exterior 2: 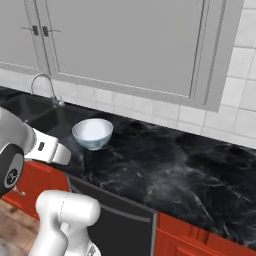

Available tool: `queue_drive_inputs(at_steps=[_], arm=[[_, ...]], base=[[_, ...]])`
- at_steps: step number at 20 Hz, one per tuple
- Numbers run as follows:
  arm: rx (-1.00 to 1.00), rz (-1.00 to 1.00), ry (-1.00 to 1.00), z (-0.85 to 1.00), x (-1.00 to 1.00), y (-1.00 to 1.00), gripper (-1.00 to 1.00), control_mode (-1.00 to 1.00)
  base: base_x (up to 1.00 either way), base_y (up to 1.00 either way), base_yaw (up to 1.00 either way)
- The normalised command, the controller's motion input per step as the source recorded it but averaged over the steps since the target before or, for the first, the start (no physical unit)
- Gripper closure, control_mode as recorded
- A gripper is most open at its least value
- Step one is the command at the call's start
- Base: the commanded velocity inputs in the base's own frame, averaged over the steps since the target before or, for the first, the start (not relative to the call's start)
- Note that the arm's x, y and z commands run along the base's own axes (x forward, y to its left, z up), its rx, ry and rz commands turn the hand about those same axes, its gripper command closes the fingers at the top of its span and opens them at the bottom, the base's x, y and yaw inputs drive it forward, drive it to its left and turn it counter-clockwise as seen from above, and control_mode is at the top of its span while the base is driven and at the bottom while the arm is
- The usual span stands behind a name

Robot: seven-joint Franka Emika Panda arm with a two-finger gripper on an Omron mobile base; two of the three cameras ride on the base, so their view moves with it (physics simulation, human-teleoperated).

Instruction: Pick the kiwis from the cabinet and place them in one bowl. Pick the mushroom from the sink and place it in the other bowl.

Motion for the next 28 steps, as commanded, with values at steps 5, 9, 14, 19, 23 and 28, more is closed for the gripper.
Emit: queue_drive_inputs(at_steps=[5,9,14,19,23,28], arm=[[0.00,0.00,0.00,0.00,0.00,0.00,1.00,1.00],[0.00,0.00,0.00,0.00,0.00,0.00,1.00,1.00],[0.00,0.00,0.00,0.00,0.00,0.00,1.00,1.00],[0.00,0.00,0.00,0.00,0.00,0.00,1.00,1.00],[0.00,0.00,0.00,0.00,0.00,0.00,1.00,1.00],[0.00,0.00,0.00,0.00,0.00,0.00,1.00,1.00]], base=[[0.38,0.44,-0.32],[0.43,0.41,-0.33],[0.44,0.39,-0.32],[0.47,0.52,-0.26],[0.09,0.71,-0.12],[0.11,0.29,-0.07]])
